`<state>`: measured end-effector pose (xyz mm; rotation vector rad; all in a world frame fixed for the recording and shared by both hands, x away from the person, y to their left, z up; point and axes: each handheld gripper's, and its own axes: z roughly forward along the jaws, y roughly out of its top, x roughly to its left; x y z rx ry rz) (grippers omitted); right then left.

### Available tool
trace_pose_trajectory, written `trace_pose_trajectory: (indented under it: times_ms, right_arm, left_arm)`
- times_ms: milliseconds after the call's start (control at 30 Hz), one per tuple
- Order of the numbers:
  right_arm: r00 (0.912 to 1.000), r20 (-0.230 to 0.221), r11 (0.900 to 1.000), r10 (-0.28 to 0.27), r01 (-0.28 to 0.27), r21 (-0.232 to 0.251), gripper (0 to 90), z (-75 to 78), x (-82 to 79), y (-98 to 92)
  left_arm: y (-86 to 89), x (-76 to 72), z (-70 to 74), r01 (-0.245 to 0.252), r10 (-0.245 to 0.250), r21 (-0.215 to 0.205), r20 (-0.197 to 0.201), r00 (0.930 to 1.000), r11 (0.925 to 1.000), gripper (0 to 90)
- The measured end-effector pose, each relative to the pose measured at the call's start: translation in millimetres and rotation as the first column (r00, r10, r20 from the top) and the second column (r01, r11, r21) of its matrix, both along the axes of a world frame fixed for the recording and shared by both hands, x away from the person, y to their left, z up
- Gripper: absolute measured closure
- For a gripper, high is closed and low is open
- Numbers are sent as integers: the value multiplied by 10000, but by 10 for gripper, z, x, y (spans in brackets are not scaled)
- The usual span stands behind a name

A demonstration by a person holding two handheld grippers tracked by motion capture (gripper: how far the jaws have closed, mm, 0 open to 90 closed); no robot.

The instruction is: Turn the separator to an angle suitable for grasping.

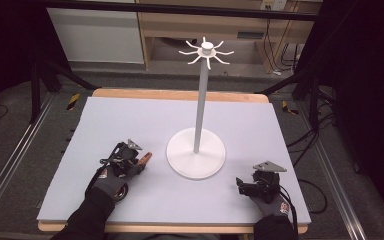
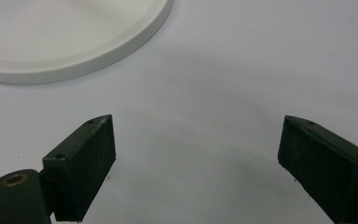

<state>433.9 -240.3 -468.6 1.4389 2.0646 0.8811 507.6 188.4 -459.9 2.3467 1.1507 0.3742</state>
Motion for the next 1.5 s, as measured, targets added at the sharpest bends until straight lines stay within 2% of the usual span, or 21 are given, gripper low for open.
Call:
trace_pose_trajectory:
  times_ms: [467, 900, 1067, 1367, 1500]
  right_arm:
    - [9999, -118, 10000, -44, 44, 43, 115, -2, 3, 8]
    - [9999, -160, 10000, -3, 3, -2, 115, -4, 7, 8]
    - [9999, -111, 10000, -6, 6, 40, 115, -5, 7, 4]
    - [9999, -101, 10000, -57, 58, 69, 115, -4, 5, 5]
    - [9999, -101, 9999, -64, 65, 101, 115, -2, 3, 6]
  left_arm:
    - [-18, 1, 4, -252, 252, 42, -116, 9996, 9997, 658]
    - [7, 10, 7, -260, 257, -141, -182, 9995, 9996, 668]
    - [5, -4, 23, -263, 263, -204, -21, 9997, 9994, 668]
    - [52, -99, 200, -141, 165, -555, 445, 9989, 9984, 669]
    - [72, -151, 294, -94, 156, -834, 729, 9972, 9965, 672]
